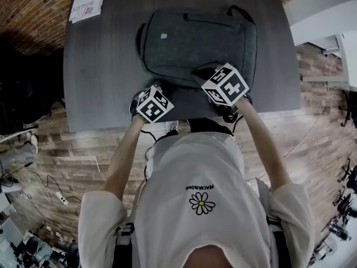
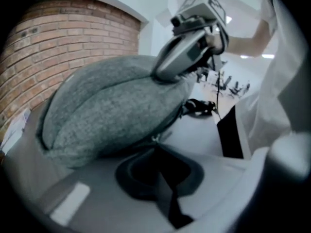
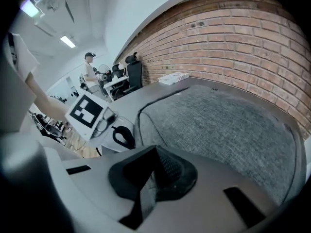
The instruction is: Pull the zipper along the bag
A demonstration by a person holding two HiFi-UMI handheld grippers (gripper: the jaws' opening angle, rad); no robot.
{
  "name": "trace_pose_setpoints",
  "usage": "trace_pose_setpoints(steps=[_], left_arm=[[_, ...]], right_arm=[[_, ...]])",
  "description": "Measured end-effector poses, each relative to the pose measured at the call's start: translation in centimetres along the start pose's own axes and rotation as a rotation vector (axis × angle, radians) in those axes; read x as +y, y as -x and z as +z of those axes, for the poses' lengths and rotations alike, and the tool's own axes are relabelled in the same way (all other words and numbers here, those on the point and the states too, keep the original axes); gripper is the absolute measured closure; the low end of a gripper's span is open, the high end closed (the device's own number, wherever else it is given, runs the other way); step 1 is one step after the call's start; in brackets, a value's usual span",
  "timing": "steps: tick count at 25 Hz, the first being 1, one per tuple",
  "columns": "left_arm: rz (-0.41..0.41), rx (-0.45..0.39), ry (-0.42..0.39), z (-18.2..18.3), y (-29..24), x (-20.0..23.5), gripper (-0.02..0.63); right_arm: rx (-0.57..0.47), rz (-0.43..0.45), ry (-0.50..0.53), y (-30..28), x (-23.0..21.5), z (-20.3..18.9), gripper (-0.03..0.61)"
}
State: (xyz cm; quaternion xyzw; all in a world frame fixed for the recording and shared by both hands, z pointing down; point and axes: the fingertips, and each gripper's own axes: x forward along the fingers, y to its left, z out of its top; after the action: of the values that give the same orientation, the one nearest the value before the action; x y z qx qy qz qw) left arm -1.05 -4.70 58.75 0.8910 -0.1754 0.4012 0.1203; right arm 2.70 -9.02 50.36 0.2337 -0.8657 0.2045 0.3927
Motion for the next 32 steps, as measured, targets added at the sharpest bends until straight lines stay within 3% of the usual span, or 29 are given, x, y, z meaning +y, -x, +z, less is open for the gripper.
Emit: trace_pose_setpoints(steps=[2, 5, 7, 8, 10, 15, 18, 24, 26, 32], left_arm=[[0.009, -0.011, 0.03, -0.1, 0.0, 0.2, 0.611], [0.018, -0.012, 0.052, 0.0, 0.1, 0.5, 0.611], [0.023, -0.009, 0.064, -0.2, 0.0, 0.5, 0.611], [0.025, -0.01, 0.069, -0.2, 0.0, 0.5, 0.611], [0.034, -0.01, 0.07, -0.1, 0.0, 0.5, 0.611], [0.052, 0.019, 0.048, 0.1, -0.2, 0.2, 0.607], [0.003, 0.006, 0.058, 0.9, -0.2, -1.0, 0.599], [-0.077, 0.043, 0.038, 2.5, -1.0, -3.5, 0.579], [-0.098, 0.032, 0.073, 3.2, -1.6, -4.3, 0.575], [-0.094, -0.074, 0.31, 5.9, -4.0, -5.1, 0.576]], right_arm=[[-0.012, -0.032, 0.045, 2.4, 0.2, 0.0, 0.577], [0.027, -0.254, 0.099, 7.2, -3.2, -2.3, 0.577], [0.058, -0.399, 0.076, 9.9, -6.5, -4.7, 0.577], [0.048, -0.428, 0.043, 10.6, -7.6, -5.6, 0.575], [0.01, -0.423, -0.034, 11.0, -8.3, -6.1, 0.577], [0.044, -0.387, -0.052, 9.1, -8.9, -6.7, 0.578], [0.016, -0.348, -0.111, 9.0, -9.1, -7.0, 0.578], [0.037, -0.367, -0.111, 8.4, -9.4, -7.0, 0.58], [0.038, -0.37, -0.115, 8.3, -9.4, -7.0, 0.58], [0.033, -0.403, -0.121, 8.2, -9.4, -7.0, 0.58]])
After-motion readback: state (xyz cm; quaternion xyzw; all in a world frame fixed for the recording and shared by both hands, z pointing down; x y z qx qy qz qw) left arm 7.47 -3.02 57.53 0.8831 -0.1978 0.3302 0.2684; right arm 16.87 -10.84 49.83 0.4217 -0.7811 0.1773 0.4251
